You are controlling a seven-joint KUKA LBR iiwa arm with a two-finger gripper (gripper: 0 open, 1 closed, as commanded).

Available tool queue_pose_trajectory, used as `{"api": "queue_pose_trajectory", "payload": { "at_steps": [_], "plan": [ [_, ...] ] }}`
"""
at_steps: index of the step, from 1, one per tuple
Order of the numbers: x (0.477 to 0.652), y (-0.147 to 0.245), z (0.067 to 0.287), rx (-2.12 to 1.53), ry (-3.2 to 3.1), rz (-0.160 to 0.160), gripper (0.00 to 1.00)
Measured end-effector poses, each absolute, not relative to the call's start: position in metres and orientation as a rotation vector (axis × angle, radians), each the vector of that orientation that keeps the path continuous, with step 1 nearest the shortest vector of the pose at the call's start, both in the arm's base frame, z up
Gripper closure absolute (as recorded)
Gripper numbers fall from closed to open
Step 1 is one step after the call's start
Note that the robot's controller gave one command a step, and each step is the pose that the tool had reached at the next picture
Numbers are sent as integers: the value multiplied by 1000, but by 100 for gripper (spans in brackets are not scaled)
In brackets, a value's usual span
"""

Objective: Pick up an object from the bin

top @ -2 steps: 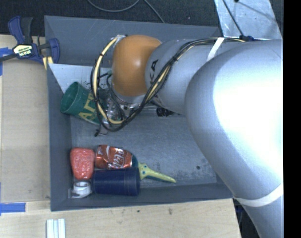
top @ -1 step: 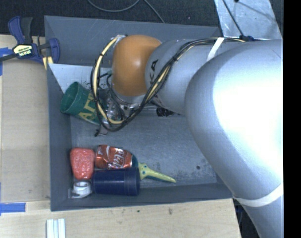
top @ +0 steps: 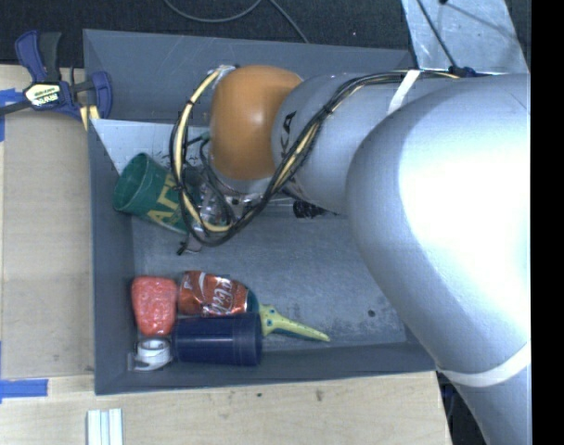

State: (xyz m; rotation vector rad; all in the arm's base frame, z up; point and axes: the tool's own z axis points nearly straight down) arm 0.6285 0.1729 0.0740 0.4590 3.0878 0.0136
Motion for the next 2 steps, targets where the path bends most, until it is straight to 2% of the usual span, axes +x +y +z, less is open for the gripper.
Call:
{"api": "queue_pose_trajectory", "payload": {
  "at_steps": [2],
  "plan": [
    [628,173,74,460,3088,14,100]
  ]
}}
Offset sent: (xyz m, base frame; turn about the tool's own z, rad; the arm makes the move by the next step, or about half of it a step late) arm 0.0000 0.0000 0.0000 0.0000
